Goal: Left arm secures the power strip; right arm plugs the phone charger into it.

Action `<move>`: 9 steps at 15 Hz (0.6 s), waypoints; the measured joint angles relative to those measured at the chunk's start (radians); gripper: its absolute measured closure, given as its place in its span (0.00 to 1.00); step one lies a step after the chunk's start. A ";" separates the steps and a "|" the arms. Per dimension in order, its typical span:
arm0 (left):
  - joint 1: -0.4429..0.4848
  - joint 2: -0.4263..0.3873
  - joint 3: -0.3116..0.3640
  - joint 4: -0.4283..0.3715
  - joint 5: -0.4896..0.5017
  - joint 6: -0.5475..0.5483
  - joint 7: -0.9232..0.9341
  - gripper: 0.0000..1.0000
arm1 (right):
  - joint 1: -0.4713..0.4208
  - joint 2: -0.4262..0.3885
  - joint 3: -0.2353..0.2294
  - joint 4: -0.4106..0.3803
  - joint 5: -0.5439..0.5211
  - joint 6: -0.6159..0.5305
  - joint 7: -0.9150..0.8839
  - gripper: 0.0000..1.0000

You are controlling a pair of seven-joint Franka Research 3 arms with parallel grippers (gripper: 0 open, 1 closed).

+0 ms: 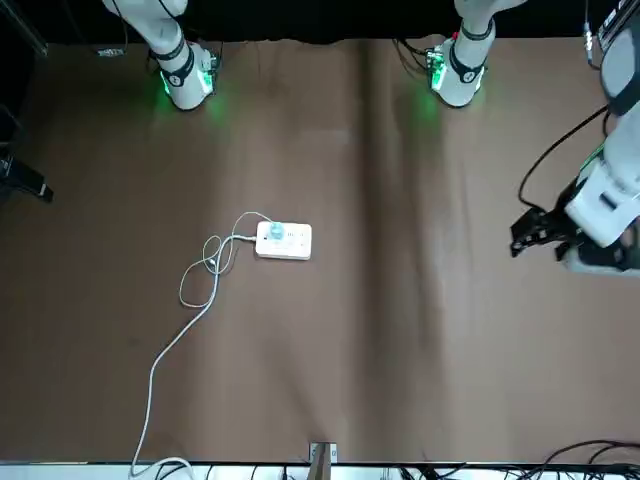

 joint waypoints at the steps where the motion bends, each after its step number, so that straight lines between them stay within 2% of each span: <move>1: -0.001 -0.014 0.004 0.013 0.019 0.000 -0.007 0.00 | 0.000 0.000 0.000 0.000 -0.001 0.003 0.000 0.00; 5: -0.002 -0.082 0.030 0.027 0.049 -0.007 -0.008 0.00 | -0.008 0.000 -0.001 -0.001 -0.002 0.004 0.000 0.00; 9: -0.016 -0.108 0.027 0.026 0.047 -0.105 -0.009 0.00 | -0.009 0.000 0.006 -0.013 -0.003 0.003 -0.002 0.00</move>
